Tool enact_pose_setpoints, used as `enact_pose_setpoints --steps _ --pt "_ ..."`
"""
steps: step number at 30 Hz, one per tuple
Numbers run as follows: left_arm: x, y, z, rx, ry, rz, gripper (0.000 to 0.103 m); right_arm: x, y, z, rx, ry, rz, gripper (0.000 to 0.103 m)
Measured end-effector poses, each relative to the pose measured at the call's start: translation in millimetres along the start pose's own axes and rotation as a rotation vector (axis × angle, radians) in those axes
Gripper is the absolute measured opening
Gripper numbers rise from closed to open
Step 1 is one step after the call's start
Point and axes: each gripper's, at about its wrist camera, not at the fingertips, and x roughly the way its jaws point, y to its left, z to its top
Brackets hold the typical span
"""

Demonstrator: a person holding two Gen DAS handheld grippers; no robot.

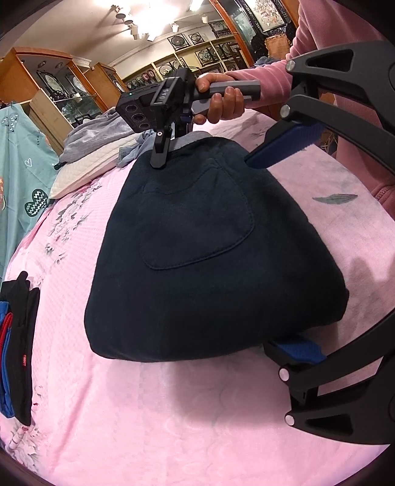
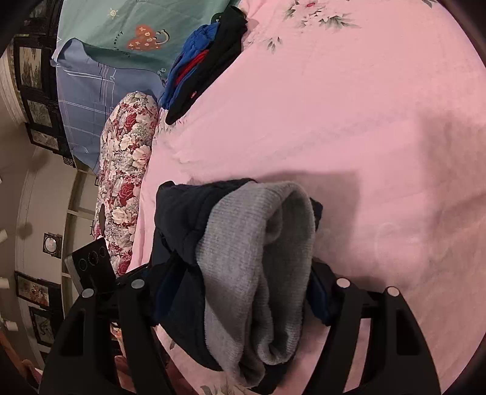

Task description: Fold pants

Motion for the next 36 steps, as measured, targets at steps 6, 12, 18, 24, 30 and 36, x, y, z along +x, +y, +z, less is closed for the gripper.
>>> enact_pose_setpoints --steps 6,12,18,24,30,36 --pt "-6 10 0 -0.062 -0.012 0.033 0.067 -1 6 -7 -0.042 -0.013 -0.066 0.057" --pt "-14 20 -4 -0.116 -0.011 -0.001 0.059 -4 2 -9 -0.032 -0.020 -0.040 0.061" --pt "-8 22 3 -0.159 -0.004 -0.038 0.063 -3 7 -9 -0.067 -0.015 -0.070 0.059" --pt "-8 20 3 -0.152 -0.015 0.038 0.033 -8 14 -17 -0.135 -0.053 -0.111 0.045" --pt "-22 11 3 -0.100 -0.081 0.082 0.018 -11 49 -28 -0.296 -0.127 -0.246 0.040" --pt "-35 -1 6 -0.017 -0.133 0.133 0.017 -16 73 -26 -0.356 -0.182 -0.247 0.036"
